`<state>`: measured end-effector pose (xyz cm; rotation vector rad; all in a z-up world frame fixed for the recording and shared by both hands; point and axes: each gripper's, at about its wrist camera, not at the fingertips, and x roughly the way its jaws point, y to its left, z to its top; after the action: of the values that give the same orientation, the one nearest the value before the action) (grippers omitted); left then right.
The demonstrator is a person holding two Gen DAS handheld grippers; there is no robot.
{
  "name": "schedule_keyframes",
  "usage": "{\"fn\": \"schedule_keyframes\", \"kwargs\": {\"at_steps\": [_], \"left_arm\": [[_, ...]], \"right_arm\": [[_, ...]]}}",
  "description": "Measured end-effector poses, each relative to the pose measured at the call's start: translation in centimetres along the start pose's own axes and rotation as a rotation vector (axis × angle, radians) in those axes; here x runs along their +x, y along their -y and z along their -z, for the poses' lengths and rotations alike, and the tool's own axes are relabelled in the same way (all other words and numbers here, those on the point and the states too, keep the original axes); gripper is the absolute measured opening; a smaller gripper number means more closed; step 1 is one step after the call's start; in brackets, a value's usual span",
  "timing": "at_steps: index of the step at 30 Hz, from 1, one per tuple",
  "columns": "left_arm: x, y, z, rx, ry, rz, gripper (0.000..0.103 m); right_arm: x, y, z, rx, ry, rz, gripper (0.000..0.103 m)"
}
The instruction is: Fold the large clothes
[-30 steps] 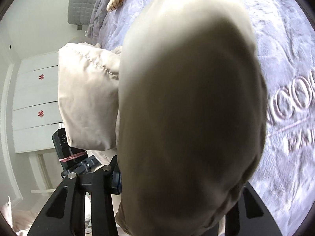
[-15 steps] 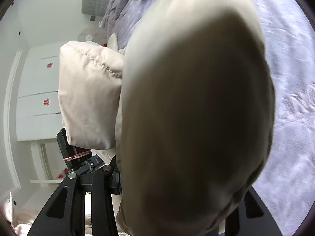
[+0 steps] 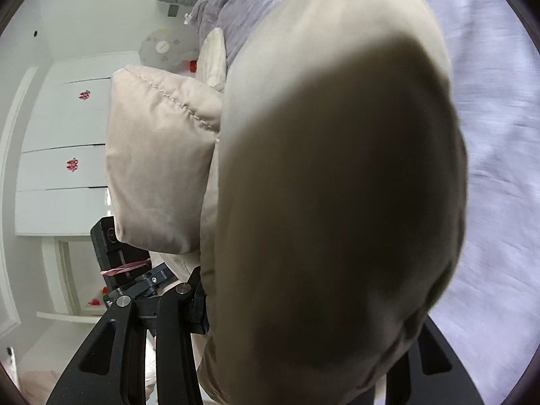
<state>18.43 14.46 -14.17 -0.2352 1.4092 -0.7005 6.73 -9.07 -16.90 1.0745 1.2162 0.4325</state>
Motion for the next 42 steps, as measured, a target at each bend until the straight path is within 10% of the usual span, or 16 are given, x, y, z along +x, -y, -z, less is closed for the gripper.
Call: {"fn": "schedule_keyframes", "kwargs": {"at_steps": [8, 17, 21, 22, 25, 33, 38, 42], "left_arm": [[3.8, -8.8, -0.5, -0.166, -0.054, 0.000, 0.100], [3.6, -5.1, -0.2, -0.154, 0.001, -0.087, 0.101], [3.5, -4.1, -0.6, -0.142, 0.030, -0.162, 0.101], [3.1, -3.5, -0.5, -0.140, 0.041, -0.187, 0.101], [0.6, -3.2, 0.1, -0.114, 0.105, -0.293, 0.101], [-1.0, -1.9, 6.9, -0.016, 0.113, -0.400, 0.101], [1.0, -3.7, 7.4, -0.053, 0.082, -0.370, 0.103], [0.6, -3.9, 6.6, -0.015, 0.078, -0.376, 0.103]], "right_arm": [[6.9, 0.5, -1.6, 0.045, -0.049, 0.195, 0.055], [-2.0, -3.9, -0.4, -0.121, 0.071, 0.516, 0.061], [0.1, -8.7, 2.4, -0.259, 0.010, 0.459, 0.034], [1.1, -8.9, 3.0, -0.283, -0.017, 0.484, 0.014], [4.9, -6.5, 4.5, -0.353, -0.081, 0.667, 0.007], [9.3, 2.8, 5.2, -0.132, -0.180, 0.637, 0.000], [9.0, 1.2, 4.9, -0.130, -0.210, 0.642, 0.000], [4.4, -3.4, 2.0, -0.196, -0.052, 0.605, 0.000]]}}
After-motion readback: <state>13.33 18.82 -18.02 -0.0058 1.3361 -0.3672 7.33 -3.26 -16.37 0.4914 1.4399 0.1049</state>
